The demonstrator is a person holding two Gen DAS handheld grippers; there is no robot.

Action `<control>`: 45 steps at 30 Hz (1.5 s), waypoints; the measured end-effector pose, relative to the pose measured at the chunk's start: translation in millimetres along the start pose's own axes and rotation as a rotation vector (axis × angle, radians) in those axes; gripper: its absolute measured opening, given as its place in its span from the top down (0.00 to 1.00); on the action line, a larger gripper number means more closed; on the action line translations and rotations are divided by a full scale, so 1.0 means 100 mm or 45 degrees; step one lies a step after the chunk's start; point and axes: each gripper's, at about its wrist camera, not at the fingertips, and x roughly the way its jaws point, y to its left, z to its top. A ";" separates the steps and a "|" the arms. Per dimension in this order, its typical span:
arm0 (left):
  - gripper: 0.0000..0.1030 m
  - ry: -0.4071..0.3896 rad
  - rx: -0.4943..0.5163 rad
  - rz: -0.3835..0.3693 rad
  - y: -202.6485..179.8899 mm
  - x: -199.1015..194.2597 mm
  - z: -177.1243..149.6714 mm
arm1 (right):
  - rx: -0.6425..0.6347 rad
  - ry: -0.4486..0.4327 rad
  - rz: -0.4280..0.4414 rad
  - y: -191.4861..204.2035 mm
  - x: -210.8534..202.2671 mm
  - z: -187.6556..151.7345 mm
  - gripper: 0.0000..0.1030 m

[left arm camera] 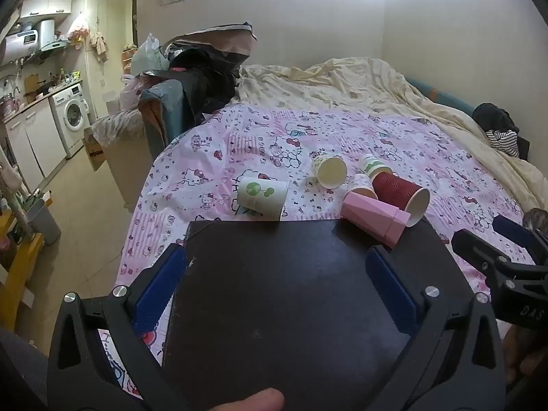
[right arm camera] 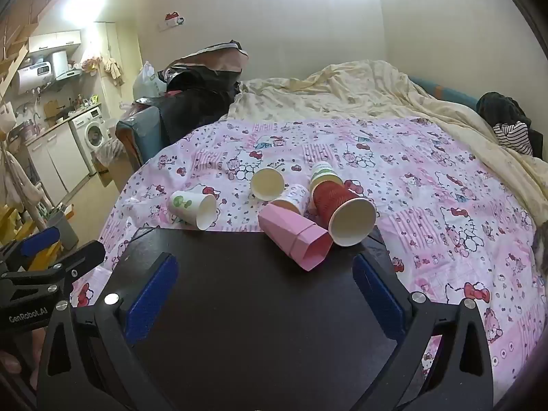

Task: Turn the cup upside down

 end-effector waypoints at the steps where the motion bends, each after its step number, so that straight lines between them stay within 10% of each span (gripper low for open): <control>1: 0.00 -0.004 0.003 0.005 0.00 0.00 0.00 | -0.001 -0.007 0.001 0.00 0.00 0.00 0.00; 45: 0.00 -0.026 -0.003 0.016 -0.01 -0.04 0.07 | 0.003 0.004 0.005 -0.02 0.04 -0.02 0.00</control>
